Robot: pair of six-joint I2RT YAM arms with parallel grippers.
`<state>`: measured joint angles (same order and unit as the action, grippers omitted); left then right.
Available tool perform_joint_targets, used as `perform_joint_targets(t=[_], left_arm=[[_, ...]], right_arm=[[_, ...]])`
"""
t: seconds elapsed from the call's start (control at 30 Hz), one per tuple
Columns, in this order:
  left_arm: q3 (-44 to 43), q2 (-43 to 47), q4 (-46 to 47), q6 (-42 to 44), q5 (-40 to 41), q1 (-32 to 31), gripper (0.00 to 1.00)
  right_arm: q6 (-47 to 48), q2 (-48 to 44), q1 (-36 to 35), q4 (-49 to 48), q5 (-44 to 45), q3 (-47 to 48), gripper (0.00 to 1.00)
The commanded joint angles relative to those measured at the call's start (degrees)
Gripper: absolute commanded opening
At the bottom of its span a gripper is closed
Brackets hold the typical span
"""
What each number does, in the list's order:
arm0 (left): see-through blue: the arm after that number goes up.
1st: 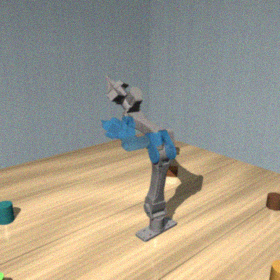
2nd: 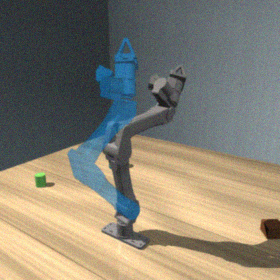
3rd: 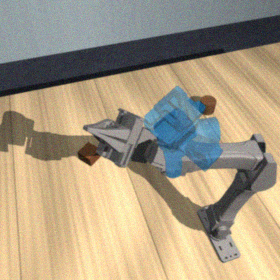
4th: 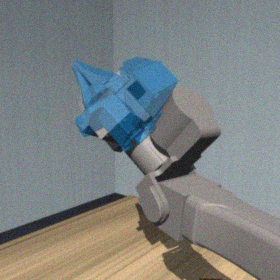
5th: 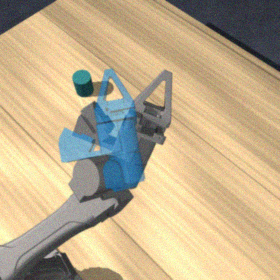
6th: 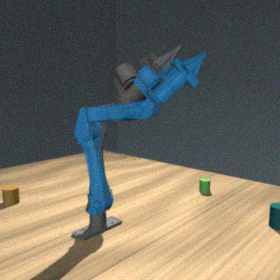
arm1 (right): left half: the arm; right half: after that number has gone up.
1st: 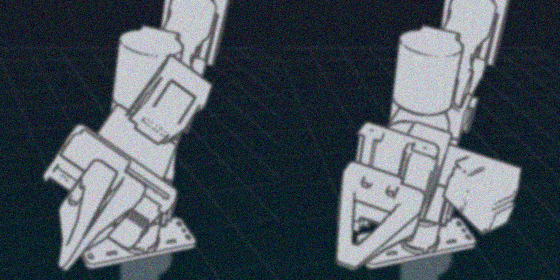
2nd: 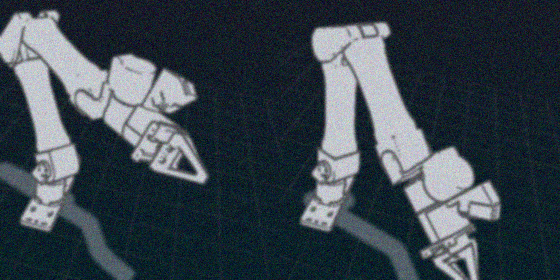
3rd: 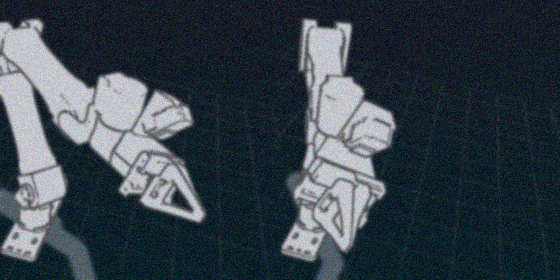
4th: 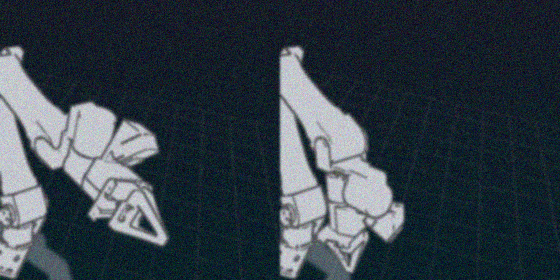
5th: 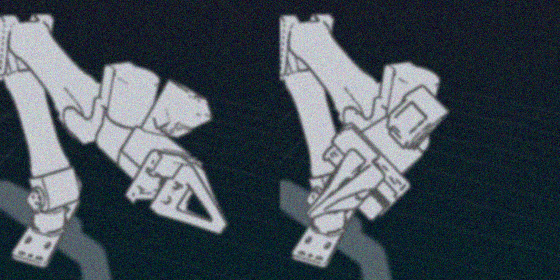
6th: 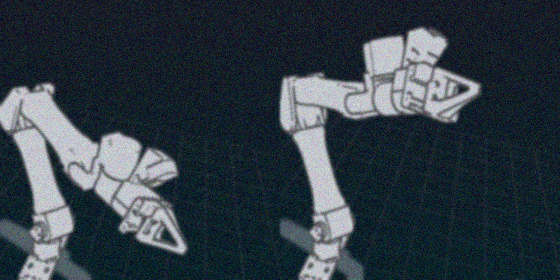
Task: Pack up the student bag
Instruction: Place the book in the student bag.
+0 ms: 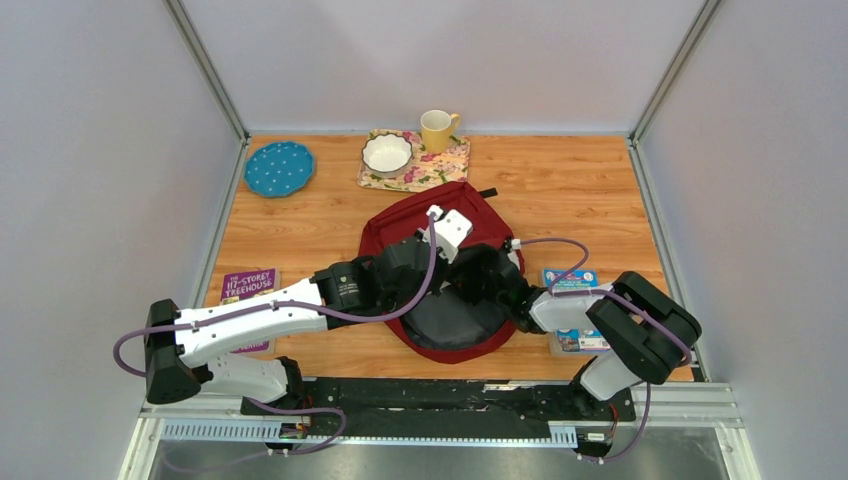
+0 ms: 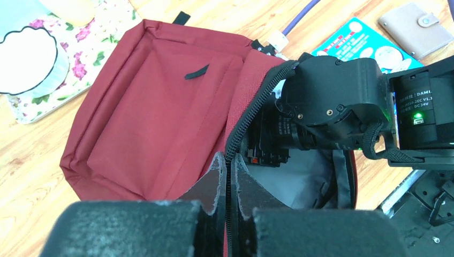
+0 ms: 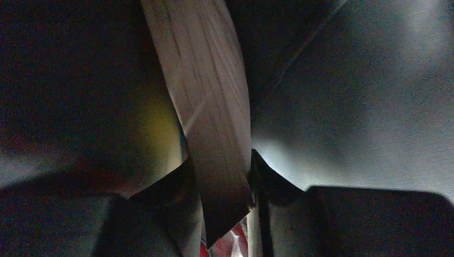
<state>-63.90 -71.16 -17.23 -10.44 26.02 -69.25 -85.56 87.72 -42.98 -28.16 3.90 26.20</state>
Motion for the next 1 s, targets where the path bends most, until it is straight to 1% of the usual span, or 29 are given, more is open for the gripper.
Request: perform_joint_targets(t=[0.0,0.03,0.1,0.13,0.17,0.23,0.27,0.33,0.47,0.5,0.57,0.6,0.7,0.73,0.77,0.8,0.83,0.87,0.9,0.93,0.97], left_arm=[[0.61,2.86,2.2,-1.87,0.26,0.87,0.0],[1.4,3.04,2.64,-2.13,0.08,0.96,0.0],[1.85,3.22,2.82,-2.48,-0.27,1.31,0.0],[1.93,3.22,2.82,-2.66,-0.53,1.4,0.0],[2.02,3.13,2.82,-2.66,-0.71,1.4,0.0],[2.02,3.04,2.82,-2.75,-0.8,1.58,0.0],[1.94,2.95,2.99,-2.75,-0.8,1.66,0.0],[1.85,2.6,2.91,-2.92,-1.06,1.75,0.0],[1.5,1.9,2.56,-3.19,-1.41,2.02,0.0],[1.5,1.64,2.56,-3.19,-1.32,1.93,0.0],[1.5,1.63,2.56,-3.45,-1.32,2.02,0.0],[1.5,1.55,2.64,-3.54,-1.06,2.02,0.0],[1.41,1.46,2.47,-3.89,-0.88,2.02,0.0],[1.58,1.55,2.29,-4.32,-0.62,2.02,0.0],[1.76,1.63,2.21,-4.5,-0.53,2.1,0.0],[1.93,1.89,2.12,-4.85,-0.27,2.11,0.0],[2.54,2.07,2.2,-5.38,-0.27,2.11,0.0],[2.81,2.33,2.03,-5.64,-0.27,2.19,0.02],[2.9,2.34,1.51,-6.08,-0.27,2.28,0.11],[2.9,2.34,0.2,-6.96,-0.36,2.28,0.44],[2.9,2.6,-0.6,-7.66,-0.1,2.28,0.55]], right_arm=[[3.2,-0.8,0.97,7.31,-0.73,2.37,0.34],[3.55,-1.5,1.23,8.9,-2.3,2.02,0.39],[4.7,-2.29,1.32,8.74,-2.84,0.35,0.46],[5.22,-2.9,1.23,11.78,-3.02,0.43,0.56],[6.01,-3.78,1.32,15.03,-3.02,1.13,0.6],[9.26,-4.05,1.32,24.42,-3.02,4.82,0.64],[10.84,-4.57,1.41,26.04,-5.81,5.53,0.64],[12.6,-5.98,1.41,27.89,-6.1,5.62,0.65],[15.24,-12.39,1.32,33.51,-3.99,4.39,0.68],[15.42,-15.53,1.41,35.53,-1.47,4.39,0.69],[16.91,-18.71,1.23,39.05,-0.48,3.52,0.7],[17.26,-21.95,1.23,40.89,-0.47,3.16,0.7],[20.07,-28.2,0.53,41.78,-1.52,0.71,0.7],[20.95,-33.35,0.1,41.79,-2.4,-0.08,0.69],[22.44,-35.93,-0.34,42.05,-3.02,-1.57,0.69],[22.71,-39.0,-0.61,44.66,-4.85,-1.93,0.69],[22.89,-44.69,-0.7,46.69,-5.22,-2.2,0.68],[23.76,-48.4,-0.87,48.36,-5.13,-2.64,0.68],[24.03,-51.65,-0.96,52.64,-4.87,-2.47,0.68],[24.38,-54.82,-1.05,55.03,-4.26,-2.12,0.68],[24.91,-61.81,-1.05,57.32,-1.82,-1.77,0.68]])
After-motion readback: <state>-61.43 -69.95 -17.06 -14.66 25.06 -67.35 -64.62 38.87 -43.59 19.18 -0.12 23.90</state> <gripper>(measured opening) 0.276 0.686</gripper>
